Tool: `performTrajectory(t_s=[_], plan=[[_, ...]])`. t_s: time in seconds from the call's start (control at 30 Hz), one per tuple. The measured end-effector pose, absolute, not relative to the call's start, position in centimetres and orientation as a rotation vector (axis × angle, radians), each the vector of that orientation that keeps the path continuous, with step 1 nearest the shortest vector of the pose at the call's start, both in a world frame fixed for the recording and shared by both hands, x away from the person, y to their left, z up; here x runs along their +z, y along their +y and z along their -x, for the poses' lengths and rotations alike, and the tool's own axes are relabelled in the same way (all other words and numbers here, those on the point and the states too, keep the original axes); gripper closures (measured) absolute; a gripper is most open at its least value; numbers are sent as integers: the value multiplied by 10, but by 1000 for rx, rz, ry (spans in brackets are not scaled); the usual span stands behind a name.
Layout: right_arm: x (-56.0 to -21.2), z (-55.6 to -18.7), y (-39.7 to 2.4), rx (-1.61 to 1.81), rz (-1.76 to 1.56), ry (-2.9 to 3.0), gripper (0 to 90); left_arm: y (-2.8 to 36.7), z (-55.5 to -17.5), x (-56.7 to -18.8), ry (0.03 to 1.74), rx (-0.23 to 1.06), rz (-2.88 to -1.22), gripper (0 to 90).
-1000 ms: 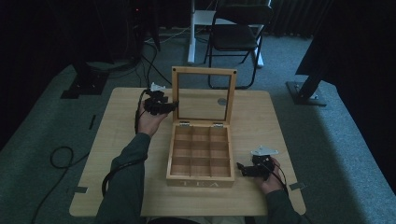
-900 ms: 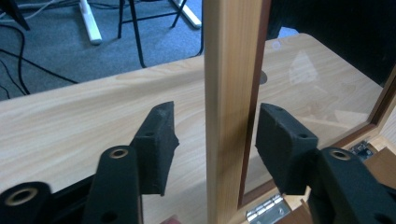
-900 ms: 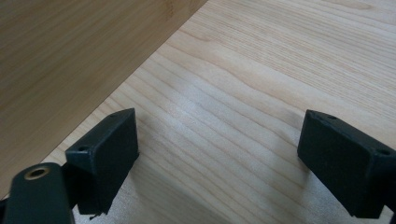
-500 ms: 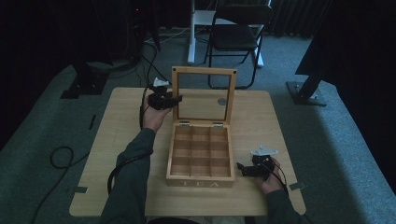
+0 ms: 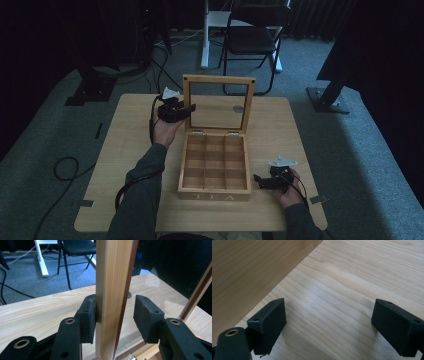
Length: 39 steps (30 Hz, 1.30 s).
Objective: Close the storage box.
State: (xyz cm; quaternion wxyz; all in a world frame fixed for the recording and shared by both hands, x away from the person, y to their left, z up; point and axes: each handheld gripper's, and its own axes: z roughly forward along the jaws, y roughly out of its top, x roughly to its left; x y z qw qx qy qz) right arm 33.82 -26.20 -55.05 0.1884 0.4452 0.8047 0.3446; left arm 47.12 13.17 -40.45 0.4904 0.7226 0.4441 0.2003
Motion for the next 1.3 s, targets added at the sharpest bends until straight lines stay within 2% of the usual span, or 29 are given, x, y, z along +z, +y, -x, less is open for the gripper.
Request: performTrajectory(t_s=[0.37, 1.3], plan=[[-550, -338, -262, 970, -1252, 2264, 119, 136, -447, -406, 1053, 494, -1704, 543], [-550, -338, -262, 970, -1251, 2264, 119, 140, -403, -407, 968, 548, -1756, 495]])
